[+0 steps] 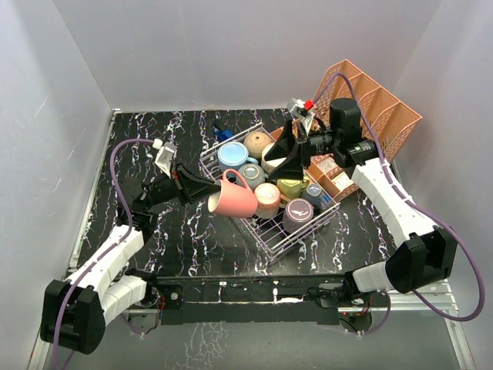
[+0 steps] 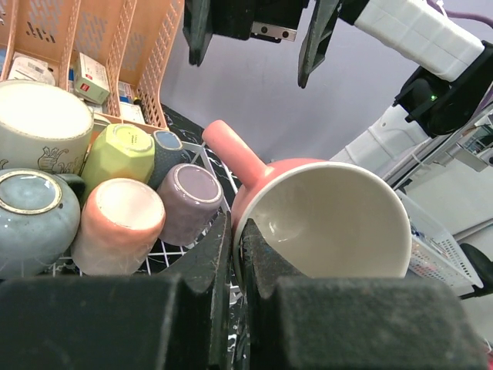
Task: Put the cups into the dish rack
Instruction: Turn the cup upside down in the dish rack.
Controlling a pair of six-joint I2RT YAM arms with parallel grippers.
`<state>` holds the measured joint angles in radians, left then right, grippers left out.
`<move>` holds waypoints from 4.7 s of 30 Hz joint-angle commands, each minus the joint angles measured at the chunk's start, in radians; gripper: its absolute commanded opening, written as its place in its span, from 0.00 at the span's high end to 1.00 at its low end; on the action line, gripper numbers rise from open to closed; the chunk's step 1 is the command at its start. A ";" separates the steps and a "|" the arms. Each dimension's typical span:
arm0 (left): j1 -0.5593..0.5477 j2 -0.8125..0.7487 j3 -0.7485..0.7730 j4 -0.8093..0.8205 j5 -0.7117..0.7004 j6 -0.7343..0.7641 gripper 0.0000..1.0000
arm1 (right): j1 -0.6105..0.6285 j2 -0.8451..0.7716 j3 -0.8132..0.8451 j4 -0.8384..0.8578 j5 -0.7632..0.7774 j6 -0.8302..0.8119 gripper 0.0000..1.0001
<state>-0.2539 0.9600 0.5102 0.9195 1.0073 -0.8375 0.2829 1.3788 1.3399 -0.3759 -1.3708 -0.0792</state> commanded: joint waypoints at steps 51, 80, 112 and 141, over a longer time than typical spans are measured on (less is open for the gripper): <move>-0.137 0.003 -0.033 -0.128 -0.252 0.137 0.47 | 0.157 0.032 -0.385 1.046 0.036 1.145 0.92; -0.134 -0.022 -0.122 0.352 -0.023 0.255 0.03 | 0.138 -0.007 -0.281 1.001 -0.128 1.006 0.92; -0.340 0.569 0.068 0.876 0.161 -0.028 0.94 | 0.198 -0.047 -0.302 0.927 -0.171 0.903 0.92; -0.321 0.155 -0.009 0.433 0.088 -0.460 1.00 | -0.028 -0.064 0.280 -0.618 0.450 -1.124 0.00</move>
<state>-0.5800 1.1561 0.4091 1.4551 1.1229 -1.2163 0.2497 1.3785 1.5379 -0.7834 -0.9958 -0.7620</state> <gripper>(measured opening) 0.076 0.994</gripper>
